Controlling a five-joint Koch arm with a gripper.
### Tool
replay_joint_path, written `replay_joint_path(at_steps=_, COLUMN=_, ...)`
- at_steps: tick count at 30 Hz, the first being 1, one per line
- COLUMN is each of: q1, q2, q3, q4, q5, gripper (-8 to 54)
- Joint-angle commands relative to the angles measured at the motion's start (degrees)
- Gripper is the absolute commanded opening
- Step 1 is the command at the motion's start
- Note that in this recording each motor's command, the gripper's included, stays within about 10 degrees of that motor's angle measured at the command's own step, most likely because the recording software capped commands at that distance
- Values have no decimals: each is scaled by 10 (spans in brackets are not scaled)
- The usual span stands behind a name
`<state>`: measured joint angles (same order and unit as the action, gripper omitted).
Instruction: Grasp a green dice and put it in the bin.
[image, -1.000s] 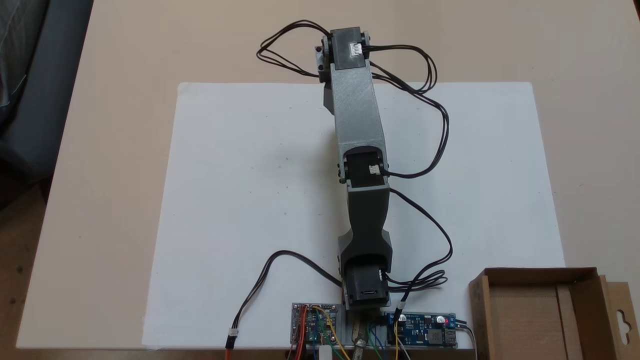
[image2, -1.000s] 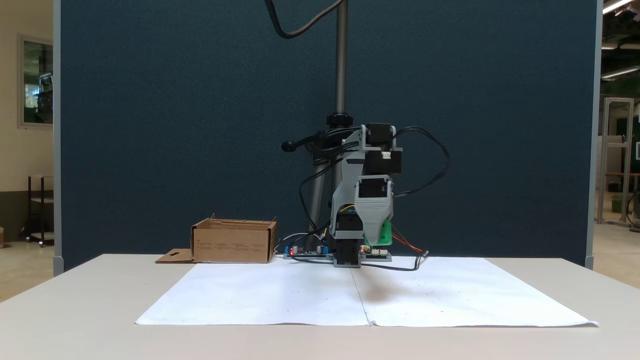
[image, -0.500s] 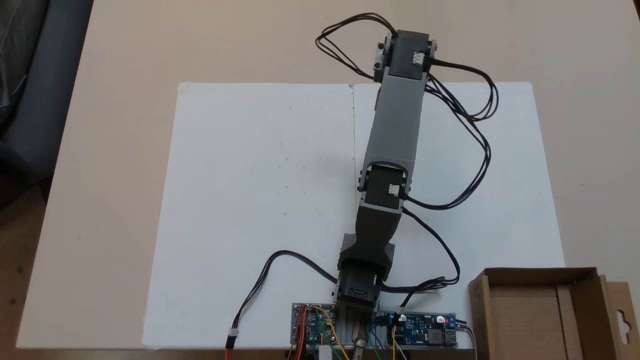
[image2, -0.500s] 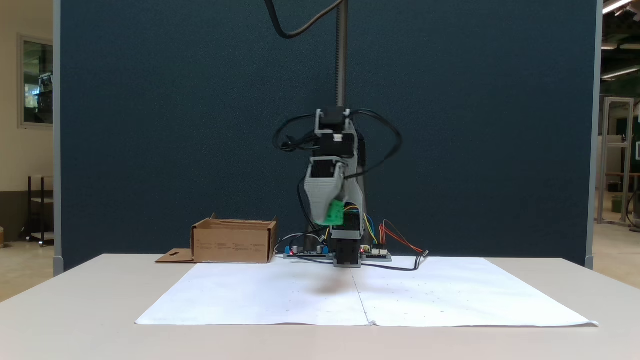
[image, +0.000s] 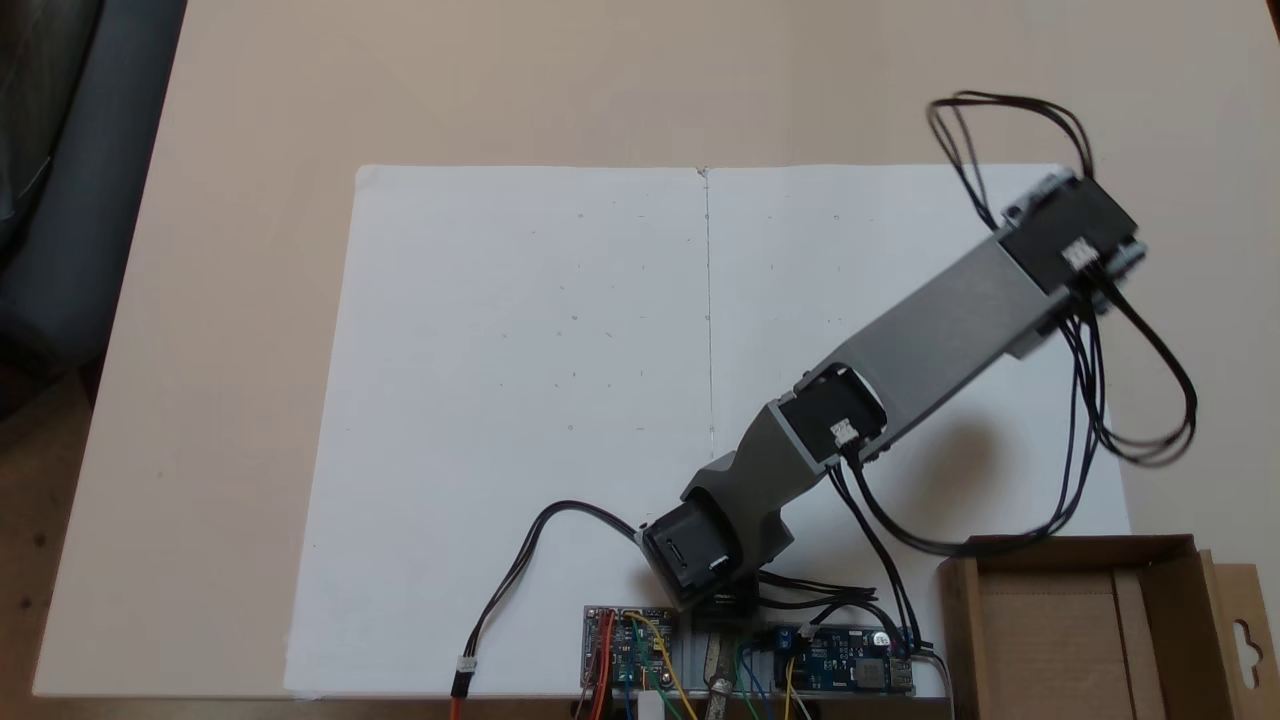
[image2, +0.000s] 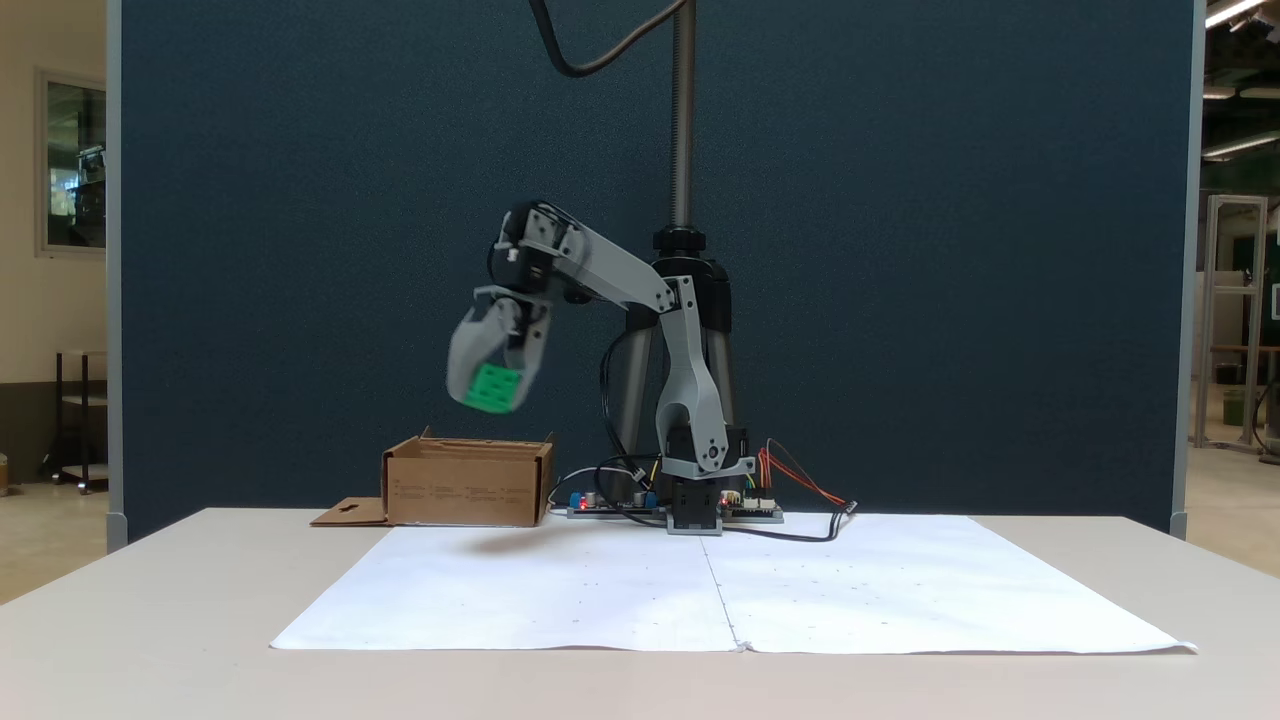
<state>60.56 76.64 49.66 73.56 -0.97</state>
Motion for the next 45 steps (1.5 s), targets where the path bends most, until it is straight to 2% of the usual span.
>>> replay_joint_path(at_steps=1, q1=66, q2=33, q3=-24, q4=28, q5=-74, gripper=117)
replay_joint_path(at_steps=13, q1=325, q2=29, q3=-24, q4=25, q5=-200, gripper=117)
replay_joint_path(at_steps=18, q1=391, q2=-11, q3=-20, q4=9, q5=-244, gripper=117)
replay_joint_path(at_steps=24, q1=417, q2=-29, q3=86, q4=-140, q5=-254, gripper=117)
replay_joint_path(at_steps=41, q1=445, q2=-36, q3=174, q4=-212, q5=-284, gripper=117)
replay_joint_path(at_steps=42, q1=449, q2=-34, q3=174, q4=-212, q5=-284, gripper=146)
replay_joint_path(at_steps=43, q1=453, q2=-34, q3=175, q4=-207, q5=-283, gripper=284)
replay_joint_path(at_steps=45, q1=459, q2=-33, q3=175, q4=-182, q5=-283, gripper=358)
